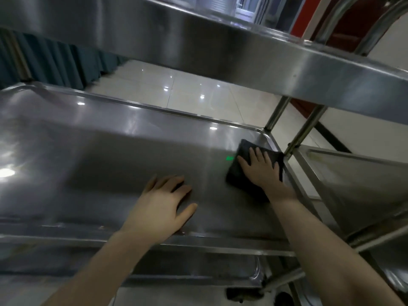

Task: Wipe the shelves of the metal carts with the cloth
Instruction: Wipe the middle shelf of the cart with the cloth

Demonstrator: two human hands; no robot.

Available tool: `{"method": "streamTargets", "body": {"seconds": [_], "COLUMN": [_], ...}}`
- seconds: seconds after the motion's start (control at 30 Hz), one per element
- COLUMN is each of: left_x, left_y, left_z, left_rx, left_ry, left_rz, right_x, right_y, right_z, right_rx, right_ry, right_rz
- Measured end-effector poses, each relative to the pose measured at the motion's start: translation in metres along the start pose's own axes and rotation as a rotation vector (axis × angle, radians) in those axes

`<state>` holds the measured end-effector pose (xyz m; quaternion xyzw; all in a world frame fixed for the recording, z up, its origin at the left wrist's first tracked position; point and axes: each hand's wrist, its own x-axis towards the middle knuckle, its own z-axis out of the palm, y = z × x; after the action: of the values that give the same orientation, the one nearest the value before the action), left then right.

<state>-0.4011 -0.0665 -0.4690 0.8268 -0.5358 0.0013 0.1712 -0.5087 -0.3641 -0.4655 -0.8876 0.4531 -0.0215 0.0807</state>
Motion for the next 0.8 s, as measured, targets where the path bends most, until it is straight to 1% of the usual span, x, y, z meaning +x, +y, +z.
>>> {"method": "streamTargets", "body": {"seconds": [0.07,0.13,0.2,0.23,0.27,0.33,0.4,0.43,0.5,0.57,0.63,0.7,0.73,0.8], "left_x": [-0.001,-0.005,-0.009,-0.011,-0.014,-0.02,-0.028,-0.031,-0.033,-0.032,-0.033,-0.034,-0.035,-0.036], "left_y": [-0.003,-0.004,-0.007,-0.012,-0.019,-0.035,-0.05,-0.055,-0.059,-0.06,-0.061,-0.062,-0.061,-0.059], "left_z": [-0.002,-0.006,-0.013,-0.016,-0.019,-0.026,-0.031,-0.033,-0.03,-0.027,-0.026,-0.026,-0.028,-0.032], "left_rx": [0.005,0.003,-0.033,-0.048,-0.045,-0.025,-0.018,-0.002,0.003,0.004,0.011,-0.006,-0.004,-0.016], "left_ry": [0.145,0.233,0.284,0.28,0.236,0.089,-0.012,-0.038,-0.036,-0.018,-0.006,0.031,0.048,0.079], "left_rz": [-0.046,-0.144,-0.216,-0.219,-0.194,-0.085,0.002,0.033,0.059,0.055,0.044,0.025,0.02,0.013], "right_x": [0.016,0.019,0.009,0.003,-0.005,-0.021,-0.027,-0.029,-0.036,-0.048,-0.056,-0.061,-0.065,-0.073], "right_y": [-0.051,-0.108,-0.149,-0.157,-0.155,-0.126,-0.071,-0.037,0.031,0.069,0.066,0.03,0.004,-0.056], "right_z": [0.011,0.023,0.033,0.035,0.035,0.031,0.023,0.016,0.004,-0.003,-0.002,0.0,0.003,0.014], "right_rx": [-0.017,-0.04,-0.057,-0.056,-0.051,-0.042,-0.04,-0.068,-0.131,-0.142,-0.138,-0.084,-0.066,-0.069], "right_ry": [-0.053,-0.071,-0.081,-0.085,-0.084,-0.057,-0.013,-0.002,0.009,-0.002,-0.013,-0.037,-0.056,-0.09], "right_rz": [-0.118,-0.3,-0.469,-0.519,-0.544,-0.509,-0.374,-0.283,-0.079,0.108,0.199,0.195,0.137,-0.052]}}
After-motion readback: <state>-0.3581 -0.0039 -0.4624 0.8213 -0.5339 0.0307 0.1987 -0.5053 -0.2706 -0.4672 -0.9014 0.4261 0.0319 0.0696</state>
